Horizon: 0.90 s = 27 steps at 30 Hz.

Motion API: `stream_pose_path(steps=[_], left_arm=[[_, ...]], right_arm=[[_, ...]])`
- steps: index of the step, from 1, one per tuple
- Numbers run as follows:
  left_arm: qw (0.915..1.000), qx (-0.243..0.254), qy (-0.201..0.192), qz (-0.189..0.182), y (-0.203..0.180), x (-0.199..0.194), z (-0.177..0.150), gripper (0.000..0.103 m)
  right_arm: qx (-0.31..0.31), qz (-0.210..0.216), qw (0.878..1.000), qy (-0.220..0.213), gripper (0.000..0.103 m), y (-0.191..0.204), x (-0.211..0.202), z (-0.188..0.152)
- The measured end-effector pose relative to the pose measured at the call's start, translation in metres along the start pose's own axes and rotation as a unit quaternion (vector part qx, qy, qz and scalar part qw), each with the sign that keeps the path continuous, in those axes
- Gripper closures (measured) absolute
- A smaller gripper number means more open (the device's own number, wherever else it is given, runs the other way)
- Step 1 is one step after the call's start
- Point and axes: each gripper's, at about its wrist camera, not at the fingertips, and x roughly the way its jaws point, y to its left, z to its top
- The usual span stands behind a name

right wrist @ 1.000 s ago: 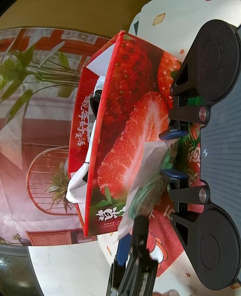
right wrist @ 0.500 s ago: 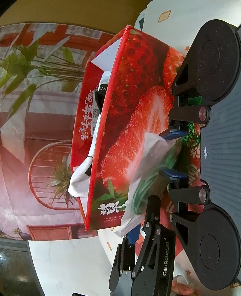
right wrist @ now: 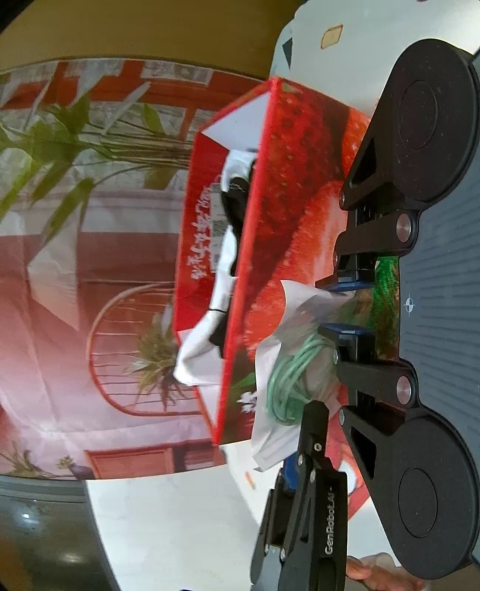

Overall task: Organize soft objects
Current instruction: 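Carry the white pouch with the right tool over the red box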

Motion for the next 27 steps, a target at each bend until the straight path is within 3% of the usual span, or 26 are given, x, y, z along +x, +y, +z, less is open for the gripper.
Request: stream_pose_path(steps=[17, 27], left_arm=[[0.9977, -0.024, -0.062, 0.013, -0.011, -0.041, 0.070, 0.080], [0.9978, -0.023, -0.061, 0.010, -0.015, -0.017, 0.113, 0.080]], right_arm=[[-0.014, -0.005, 0.997, -0.073, 0.086, 0.005, -0.041, 0.077], [-0.013, -0.023, 0.996, -0.080, 0.086, -0.012, -0.028, 0.119]])
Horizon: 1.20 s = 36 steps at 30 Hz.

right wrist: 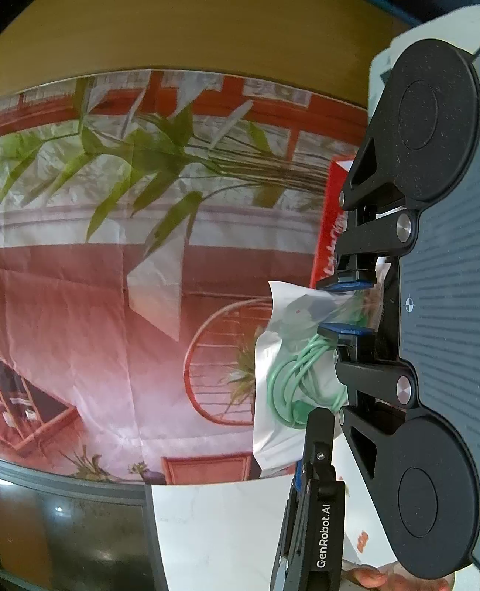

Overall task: Organize soft objects
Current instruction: 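Carry the white pouch with the right tool over the red box, then open the right tool to drop the white pouch into the red box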

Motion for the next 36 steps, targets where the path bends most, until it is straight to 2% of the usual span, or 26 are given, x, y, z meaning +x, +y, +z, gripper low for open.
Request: stream_pose_path(steps=[9, 16, 23, 29, 36], left_arm=[[0.9981, -0.030, 0.053, 0.000, 0.013, 0.049, 0.008, 0.080], [0.9942, -0.040, 0.099, 0.011, 0.017, 0.083, 0.001, 0.080], [0.9877, -0.038, 0.151, 0.011, 0.023, 0.109, -0.010, 0.080], [0.9842, -0.039, 0.173, 0.007, 0.026, 0.120, -0.012, 0.080], [0.9821, -0.058, 0.179, 0.009, 0.033, 0.122, -0.018, 0.079]], right_arm=[[0.023, -0.011, 0.999, 0.036, 0.086, -0.021, 0.047, 0.009], [0.058, -0.018, 0.995, 0.085, 0.086, -0.033, 0.079, -0.011], [0.105, -0.028, 0.983, 0.149, 0.086, -0.049, 0.106, -0.035], [0.121, -0.029, 0.974, 0.189, 0.086, -0.054, 0.122, -0.039], [0.126, -0.036, 0.970, 0.206, 0.086, -0.051, 0.131, -0.043]])
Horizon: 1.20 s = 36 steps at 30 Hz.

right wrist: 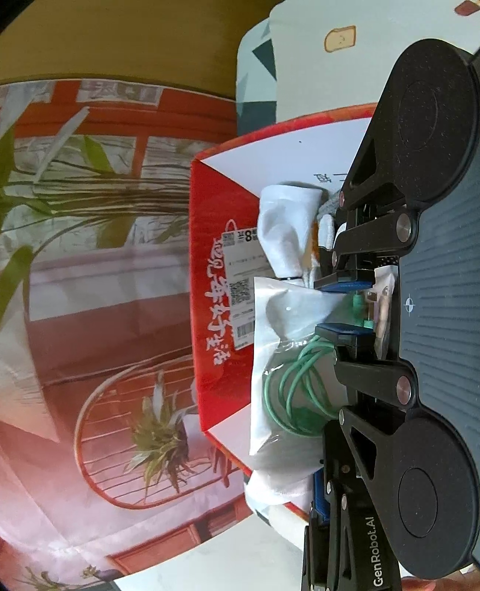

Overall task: Organize soft objects
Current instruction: 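Open the right tool to drop the white pouch into the red box, then move both tools down to the green felt pouch beside the box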

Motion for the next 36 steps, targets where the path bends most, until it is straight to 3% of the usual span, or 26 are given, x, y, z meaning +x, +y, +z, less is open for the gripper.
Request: stream_pose_path(steps=[5, 7, 9, 14, 19, 26, 31, 36], left_arm=[[0.9997, 0.001, -0.024, 0.009, 0.003, -0.008, 0.002, 0.075], [0.9991, 0.009, -0.039, 0.014, 0.001, -0.014, 0.003, 0.064], [0.9981, 0.019, -0.054, 0.020, -0.003, -0.021, 0.004, 0.047], [0.9948, 0.047, -0.085, 0.034, -0.014, -0.038, 0.007, 0.037], [0.9906, 0.053, -0.113, 0.056, -0.017, -0.058, 0.004, 0.029], [0.9811, 0.054, -0.161, 0.093, -0.019, -0.093, -0.010, 0.009], [0.9774, 0.053, -0.171, 0.112, -0.024, -0.111, -0.025, 0.000], [0.9749, 0.060, -0.178, 0.120, -0.027, -0.122, -0.043, 0.000]], right_arm=[[0.001, -0.005, 1.000, -0.011, 0.086, 0.000, -0.002, 0.000], [-0.001, -0.011, 1.000, -0.019, 0.085, 0.001, -0.004, 0.002], [-0.015, -0.026, 0.999, -0.035, 0.079, 0.004, -0.008, 0.004], [-0.066, -0.049, 0.993, -0.088, 0.071, 0.015, -0.026, 0.009], [-0.099, -0.047, 0.988, -0.110, 0.054, 0.023, -0.045, 0.008], [-0.120, -0.037, 0.982, -0.142, 0.030, 0.025, -0.072, -0.008], [-0.106, -0.015, 0.982, -0.156, 0.001, 0.019, -0.090, -0.023], [-0.096, -0.007, 0.983, -0.158, 0.000, 0.014, -0.104, -0.041]])
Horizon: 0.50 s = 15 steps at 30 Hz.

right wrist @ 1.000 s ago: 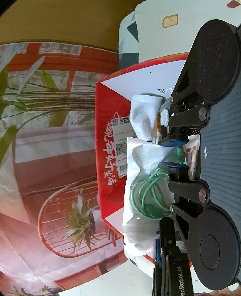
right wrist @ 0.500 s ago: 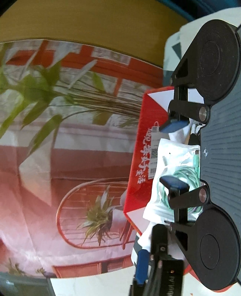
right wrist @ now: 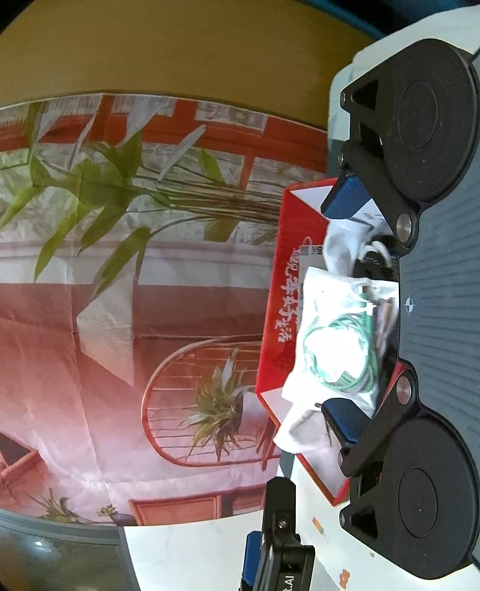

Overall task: Organize soft objects
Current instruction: 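Move both tools down to the green felt pouch beside the box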

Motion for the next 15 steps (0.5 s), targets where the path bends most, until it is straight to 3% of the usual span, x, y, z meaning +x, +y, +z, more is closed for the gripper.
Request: stream_pose_path(steps=[15], left_arm=[[0.9990, -0.034, 0.030, 0.005, -0.001, -0.026, -0.062, 0.000]], right_arm=[[0.004, 0.012, 1.000, -0.018, 0.001, -0.004, -0.044, -0.045]])
